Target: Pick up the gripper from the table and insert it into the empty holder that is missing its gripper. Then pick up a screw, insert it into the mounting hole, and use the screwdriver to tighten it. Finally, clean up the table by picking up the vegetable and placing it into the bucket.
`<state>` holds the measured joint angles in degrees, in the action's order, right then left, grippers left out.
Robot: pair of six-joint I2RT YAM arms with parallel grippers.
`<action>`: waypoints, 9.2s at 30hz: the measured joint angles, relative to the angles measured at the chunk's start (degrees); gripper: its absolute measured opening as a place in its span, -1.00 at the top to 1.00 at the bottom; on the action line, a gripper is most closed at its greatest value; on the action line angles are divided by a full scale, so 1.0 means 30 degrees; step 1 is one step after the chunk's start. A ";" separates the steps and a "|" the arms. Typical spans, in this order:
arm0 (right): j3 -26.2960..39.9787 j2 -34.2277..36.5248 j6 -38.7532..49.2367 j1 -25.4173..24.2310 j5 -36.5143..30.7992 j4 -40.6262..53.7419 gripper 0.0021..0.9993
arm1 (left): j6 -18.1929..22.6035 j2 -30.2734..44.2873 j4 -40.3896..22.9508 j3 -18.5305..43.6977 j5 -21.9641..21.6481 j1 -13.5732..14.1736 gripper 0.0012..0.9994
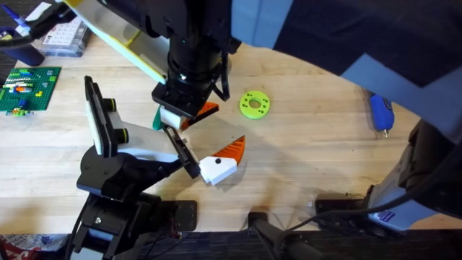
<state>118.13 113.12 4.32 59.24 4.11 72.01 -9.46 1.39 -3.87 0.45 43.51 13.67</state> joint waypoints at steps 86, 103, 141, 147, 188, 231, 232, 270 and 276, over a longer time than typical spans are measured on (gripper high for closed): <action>-0.0058 0.0644 0.1444 -0.4464 0.8867 0.0871 -0.53 | -0.0341 0.0022 0.0032 0.0000 0.0007 0.0000 -0.98; -0.0066 0.0792 0.1428 -0.4103 0.9235 0.0928 -0.01 | -0.0341 0.0020 0.0032 0.0000 0.0007 0.0000 -0.98; -0.0073 0.1035 0.1416 -0.4012 0.9374 0.0930 0.70 | -0.0341 0.0022 0.0025 0.0000 0.0007 0.0000 -0.98; -0.0073 0.1035 0.1430 -0.4032 0.9233 0.0830 0.99 | -0.0344 0.0022 0.0030 0.0000 0.0000 0.0000 -0.98; 0.7286 0.1049 0.1442 -0.4175 0.6066 0.5746 1.00 | -0.0341 0.0018 0.0025 0.0000 0.0007 0.0000 -0.98; 0.7293 0.3970 0.2659 -0.1726 0.3601 0.6180 1.00 | -0.0341 0.0018 0.0032 0.0000 0.0004 0.0000 -0.98; 0.7293 0.3981 0.2659 -0.1693 0.3575 0.6173 1.00 | -0.0341 0.0022 0.0032 0.0000 0.0000 0.0000 -0.98; 0.7293 0.4459 0.2316 -0.1491 0.2865 0.5411 1.00 | -0.0356 0.0015 0.0032 0.0000 -0.0070 -0.0022 -0.98; 0.7293 0.4459 0.2166 -0.1470 0.2868 0.5404 1.00 | -0.0356 0.0017 0.0032 0.0000 -0.0066 -0.0022 -0.98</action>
<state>140.00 126.50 10.82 54.83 12.71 88.23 -10.52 1.44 -3.77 0.45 43.31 13.61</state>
